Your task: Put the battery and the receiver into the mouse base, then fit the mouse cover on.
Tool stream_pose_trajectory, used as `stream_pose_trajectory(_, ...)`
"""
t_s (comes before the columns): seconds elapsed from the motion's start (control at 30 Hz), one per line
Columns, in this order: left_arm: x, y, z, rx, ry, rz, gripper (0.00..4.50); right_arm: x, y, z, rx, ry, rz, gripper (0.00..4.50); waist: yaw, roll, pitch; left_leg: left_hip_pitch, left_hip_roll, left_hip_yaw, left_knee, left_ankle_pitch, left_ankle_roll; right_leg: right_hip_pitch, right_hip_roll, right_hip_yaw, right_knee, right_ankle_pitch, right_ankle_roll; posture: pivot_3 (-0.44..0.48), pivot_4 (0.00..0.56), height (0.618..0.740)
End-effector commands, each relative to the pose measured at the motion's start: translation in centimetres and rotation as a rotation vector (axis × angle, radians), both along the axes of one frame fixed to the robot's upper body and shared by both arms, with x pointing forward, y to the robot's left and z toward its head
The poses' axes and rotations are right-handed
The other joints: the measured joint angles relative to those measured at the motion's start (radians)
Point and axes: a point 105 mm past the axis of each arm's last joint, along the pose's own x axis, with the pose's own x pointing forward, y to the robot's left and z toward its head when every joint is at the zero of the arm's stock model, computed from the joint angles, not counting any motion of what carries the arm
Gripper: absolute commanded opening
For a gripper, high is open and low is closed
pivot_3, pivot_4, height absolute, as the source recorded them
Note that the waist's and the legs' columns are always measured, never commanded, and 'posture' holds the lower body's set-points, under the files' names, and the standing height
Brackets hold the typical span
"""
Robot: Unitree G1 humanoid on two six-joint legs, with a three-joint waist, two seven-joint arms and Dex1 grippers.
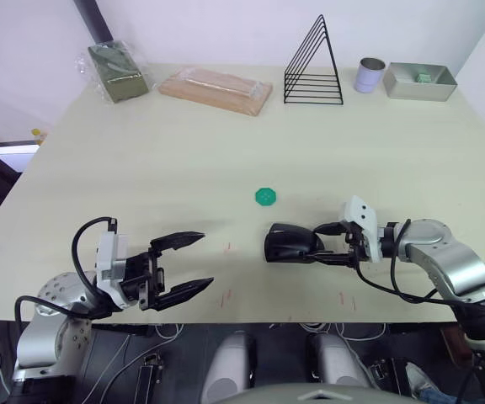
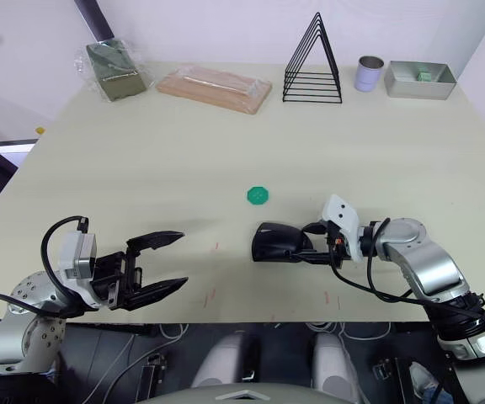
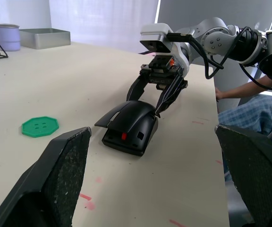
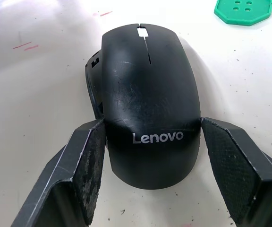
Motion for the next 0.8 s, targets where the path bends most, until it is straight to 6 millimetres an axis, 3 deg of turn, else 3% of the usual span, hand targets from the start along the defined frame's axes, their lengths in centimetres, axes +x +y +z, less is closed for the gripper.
stream_pose_trajectory(0.03, -0.06, 0.08, 0.55, 0.010, -0.030, -0.007, 4.50, 0.00, 0.31, 0.96, 0.008, -0.046, 0.021, 3.29, 0.000, 0.000, 0.000, 0.000, 0.000, 0.000, 0.000, 0.000, 0.000, 0.000, 0.000, 0.000, 0.000, 0.000, 0.000, 0.000, 0.150, 0.740)
stream_pose_trajectory(0.43, -0.04, -0.01, 0.53, 0.009, -0.031, -0.004, 4.50, -0.04, 0.35, 0.85, 0.005, -0.044, 0.027, 3.29, 0.000, 0.000, 0.000, 0.001, 0.000, 0.000, 0.001, 0.000, 0.000, 0.001, 0.008, 0.000, 0.002, 0.000, 0.000, 0.000, 0.150, 0.740)
stream_pose_trajectory(0.53, -0.02, -0.04, 0.55, 0.008, -0.031, -0.004, 4.50, 0.00, 0.35, 0.88, 0.004, -0.047, 0.028, 2.51, 0.001, 0.000, 0.000, 0.001, 0.000, 0.000, 0.001, 0.000, 0.000, 0.001, 0.008, 0.000, 0.002, 0.000, 0.000, 0.000, 0.150, 0.740)
stream_pose_trajectory(0.8, 0.02, -0.14, 0.52, 0.007, -0.032, -0.005, 4.50, 0.06, 0.32, 0.97, 0.002, -0.059, 0.028, 2.51, 0.001, 0.000, 0.000, 0.001, 0.000, 0.000, 0.002, 0.000, 0.000, 0.001, 0.010, 0.001, 0.002, 0.000, 0.000, 0.000, 0.150, 0.740)
